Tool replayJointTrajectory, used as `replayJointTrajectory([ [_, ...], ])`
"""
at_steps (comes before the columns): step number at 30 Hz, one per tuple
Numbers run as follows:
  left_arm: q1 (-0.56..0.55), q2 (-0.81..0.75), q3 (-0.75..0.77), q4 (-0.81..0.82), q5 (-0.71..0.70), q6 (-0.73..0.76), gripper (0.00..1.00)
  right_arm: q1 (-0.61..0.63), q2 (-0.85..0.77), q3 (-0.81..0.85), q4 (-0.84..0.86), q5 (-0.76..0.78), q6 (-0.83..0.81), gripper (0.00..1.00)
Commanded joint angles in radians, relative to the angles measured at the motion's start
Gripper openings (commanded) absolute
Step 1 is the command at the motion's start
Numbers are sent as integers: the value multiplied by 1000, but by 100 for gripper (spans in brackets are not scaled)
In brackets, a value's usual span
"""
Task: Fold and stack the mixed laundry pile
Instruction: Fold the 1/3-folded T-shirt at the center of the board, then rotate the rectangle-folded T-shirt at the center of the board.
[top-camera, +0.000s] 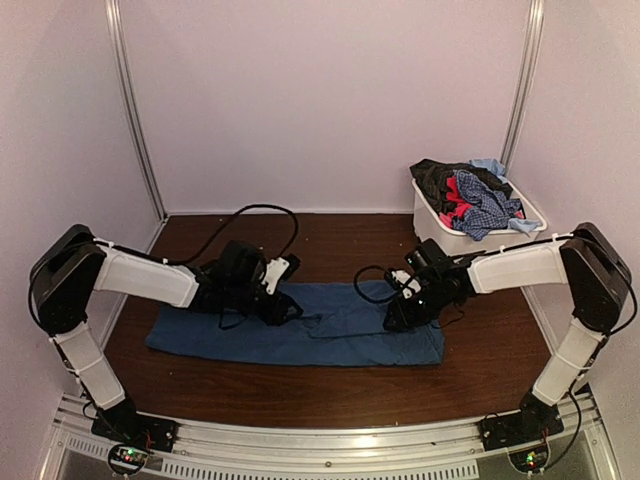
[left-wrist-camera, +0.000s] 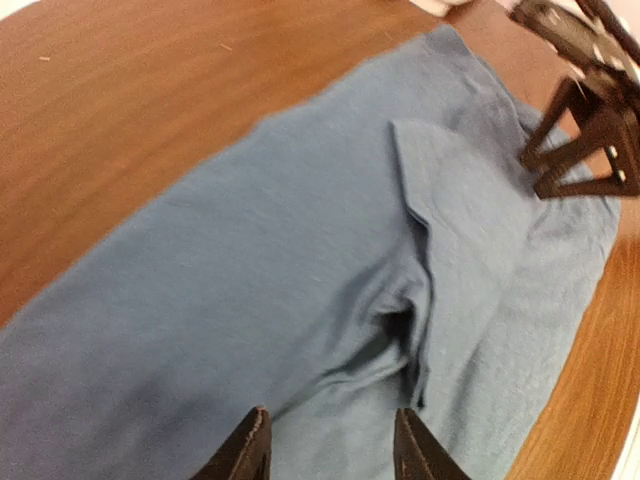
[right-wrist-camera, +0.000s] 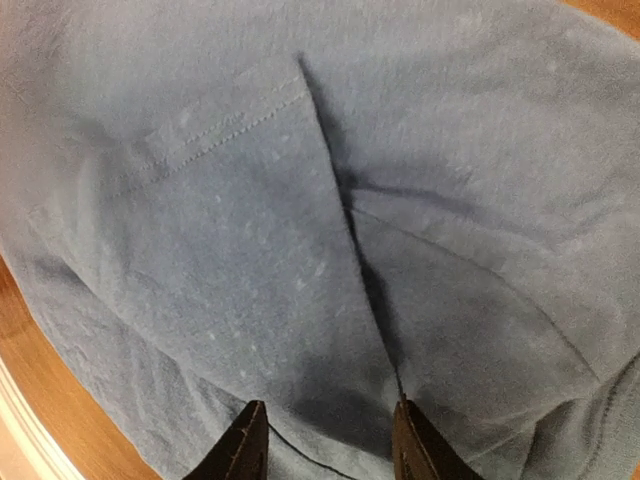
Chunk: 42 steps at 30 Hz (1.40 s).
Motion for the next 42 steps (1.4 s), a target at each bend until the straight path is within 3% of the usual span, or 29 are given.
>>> replayJointTrajectory([
  [1,134,-65,46,-52,-35,-56,43,31,-85,88,-92,126,22,44],
  [9,256,23,105,-208,-139,-138,39,79,6,119,-86,131,37,45],
  [14,316,20,-1,-233,-165,-240,37,81,125,163,-76,150,19,45],
  [19,386,-35,-143,-254,-195,-318,36,76,278,327,-148,233,-53,44],
  [25,434,-178,-291,-277,-240,-396,35,40,578,761,-250,332,-167,44],
  [28,426,-224,-341,-237,-151,-383,32,15,805,1174,-380,394,-215,45],
  [31,344,-212,-307,-249,-73,-329,28,-10,1035,1665,-511,413,-246,47],
  [33,271,-230,-276,-274,-78,-298,28,-25,1071,1799,-523,390,-243,51],
  [35,235,-281,-252,-309,-104,-280,29,-33,965,1658,-449,395,-235,55],
  [40,232,-430,-184,-386,-192,-220,34,-33,581,1082,-213,305,-185,59],
  [42,231,-422,-125,-464,-227,-184,33,-31,483,968,-175,251,-153,60],
])
